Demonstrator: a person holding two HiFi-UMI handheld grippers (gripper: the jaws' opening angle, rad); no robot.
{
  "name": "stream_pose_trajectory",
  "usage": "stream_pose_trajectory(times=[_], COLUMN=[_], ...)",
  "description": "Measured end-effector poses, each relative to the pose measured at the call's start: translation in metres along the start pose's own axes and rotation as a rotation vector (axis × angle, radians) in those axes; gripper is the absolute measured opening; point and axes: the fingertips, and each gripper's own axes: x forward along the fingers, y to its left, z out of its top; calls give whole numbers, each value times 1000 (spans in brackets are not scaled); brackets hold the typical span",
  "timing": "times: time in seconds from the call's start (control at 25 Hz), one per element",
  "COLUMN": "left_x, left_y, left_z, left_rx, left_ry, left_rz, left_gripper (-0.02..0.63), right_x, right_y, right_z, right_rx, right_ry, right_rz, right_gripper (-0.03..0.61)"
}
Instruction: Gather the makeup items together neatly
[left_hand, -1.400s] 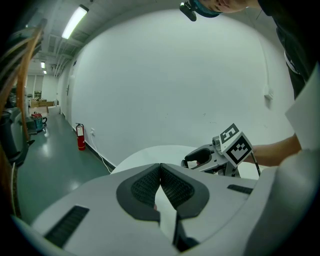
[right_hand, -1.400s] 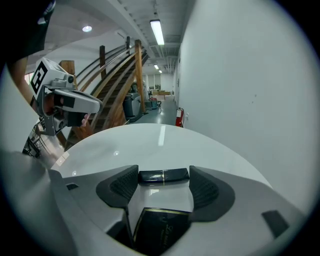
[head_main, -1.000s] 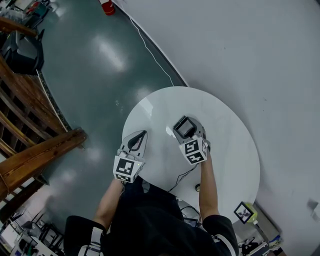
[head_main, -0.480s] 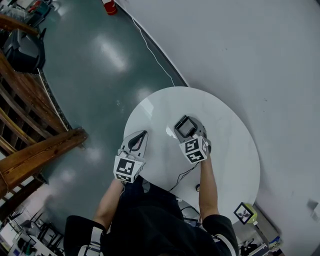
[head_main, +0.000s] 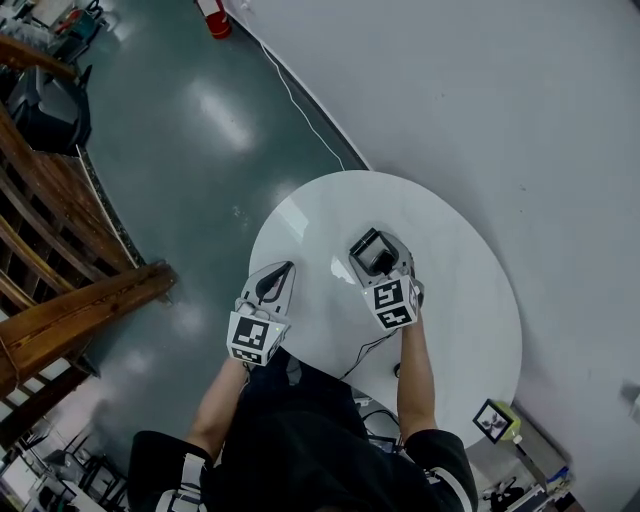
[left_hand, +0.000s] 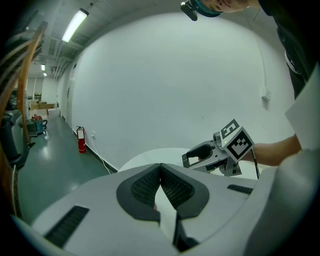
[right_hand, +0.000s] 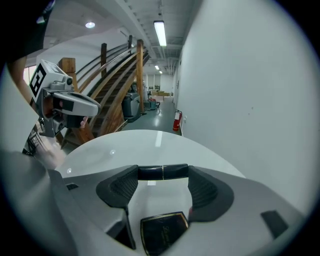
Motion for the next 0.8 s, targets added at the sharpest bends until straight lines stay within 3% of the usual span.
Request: stream_pose_trajectory(times=[0.44,0.8], left_x=[-46,-87], left_y=[-46,-116], left_z=[17,15], left_rx=[75,201], left_ry=[-48,-84], left_rz=[-95,-271], left_gripper=[17,17], right_x=[-100,-205], right_y=[31,70], right_z=[14,-26], right_rx=[53,190], right_ry=[-99,-170], right_rz=[-129,-357], right_gripper=[301,302])
